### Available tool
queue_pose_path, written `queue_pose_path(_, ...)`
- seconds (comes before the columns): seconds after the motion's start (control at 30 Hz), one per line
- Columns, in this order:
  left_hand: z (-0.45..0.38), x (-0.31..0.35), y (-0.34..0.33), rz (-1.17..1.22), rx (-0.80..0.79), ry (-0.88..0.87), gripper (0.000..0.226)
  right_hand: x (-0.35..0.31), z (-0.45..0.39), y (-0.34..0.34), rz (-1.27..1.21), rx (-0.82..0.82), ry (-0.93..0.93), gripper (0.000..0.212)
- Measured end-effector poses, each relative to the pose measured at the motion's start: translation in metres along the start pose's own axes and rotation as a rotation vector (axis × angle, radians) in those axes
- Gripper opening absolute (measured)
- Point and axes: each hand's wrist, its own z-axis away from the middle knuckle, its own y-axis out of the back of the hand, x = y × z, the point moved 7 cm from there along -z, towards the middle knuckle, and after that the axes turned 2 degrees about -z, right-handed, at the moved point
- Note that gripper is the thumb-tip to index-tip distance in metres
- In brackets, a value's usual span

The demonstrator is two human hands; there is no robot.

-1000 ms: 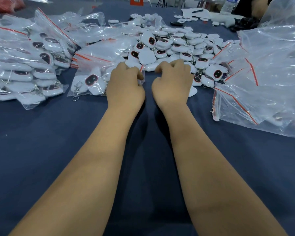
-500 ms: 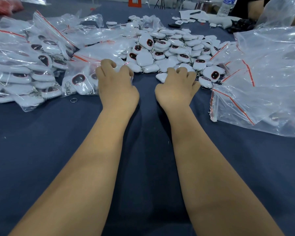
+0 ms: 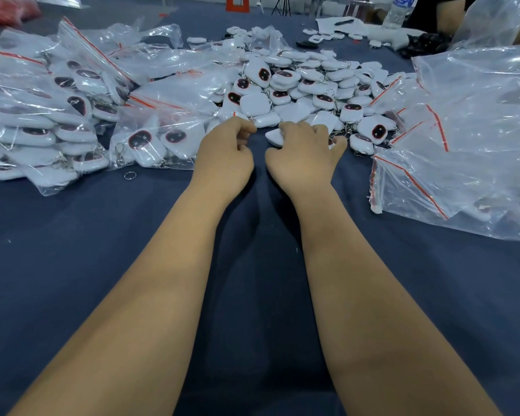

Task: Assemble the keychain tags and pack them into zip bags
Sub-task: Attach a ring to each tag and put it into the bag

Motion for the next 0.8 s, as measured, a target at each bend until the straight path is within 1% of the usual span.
queue_pose_path(0.2, -0.004, -0.009, 0.001, 0.110, 0.015, 0.063, 0.048, -0.002, -0.003, 0.012, -0.057, 0.129, 0.005, 0.029)
queue_pose_path(0.23, -0.004, -0.010, 0.001, 0.142, 0.015, 0.067, 0.049, -0.004, -0.003, 0.010, -0.090, 0.106, 0.021, 0.030)
queue_pose_path(0.3, -0.005, -0.011, -0.001, 0.190, 0.009, 0.080, 0.049, -0.008, -0.001, 0.003, -0.124, 0.014, 0.059, 0.038)
queue_pose_path(0.37, -0.007, -0.013, -0.002, 0.209, 0.005, 0.093, 0.048, -0.011, 0.001, -0.002, -0.083, -0.034, 0.098, 0.038)
queue_pose_path(0.47, -0.006, -0.014, -0.002, 0.213, -0.001, 0.105, 0.046, -0.011, -0.001, -0.001, 0.006, -0.014, 0.119, 0.027)
queue_pose_path(0.53, -0.005, -0.015, -0.002, 0.227, 0.003, 0.113, 0.045, -0.013, -0.003, 0.003, 0.026, 0.027, 0.129, 0.028)
queue_pose_path(0.57, -0.005, -0.015, -0.001, 0.250, 0.010, 0.125, 0.044, -0.015, -0.003, 0.006, -0.029, 0.047, 0.132, 0.030)
queue_pose_path(0.6, -0.005, -0.016, -0.001, 0.284, 0.018, 0.143, 0.041, -0.016, -0.002, 0.009, -0.171, 0.063, 0.124, 0.030)
queue_pose_path(0.67, -0.005, -0.017, 0.001, 0.361, 0.035, 0.183, 0.028, -0.018, 0.001, 0.012, -0.650, 0.047, 0.052, 0.033)
queue_pose_path(0.7, -0.005, -0.017, 0.002, 0.393, 0.041, 0.199, 0.023, -0.017, 0.001, 0.011, -0.867, 0.022, -0.002, 0.031)
queue_pose_path(0.73, -0.004, -0.016, 0.003, 0.411, 0.040, 0.203, 0.021, -0.018, 0.002, 0.008, -1.033, -0.024, -0.047, 0.024)
queue_pose_path(0.77, -0.004, -0.014, 0.004, 0.417, 0.034, 0.198, 0.021, -0.020, 0.003, 0.003, -1.156, -0.089, -0.080, 0.016)
queue_pose_path(0.8, -0.004, -0.013, 0.005, 0.421, 0.031, 0.190, 0.021, -0.022, 0.004, -0.001, -1.231, -0.148, -0.094, 0.012)
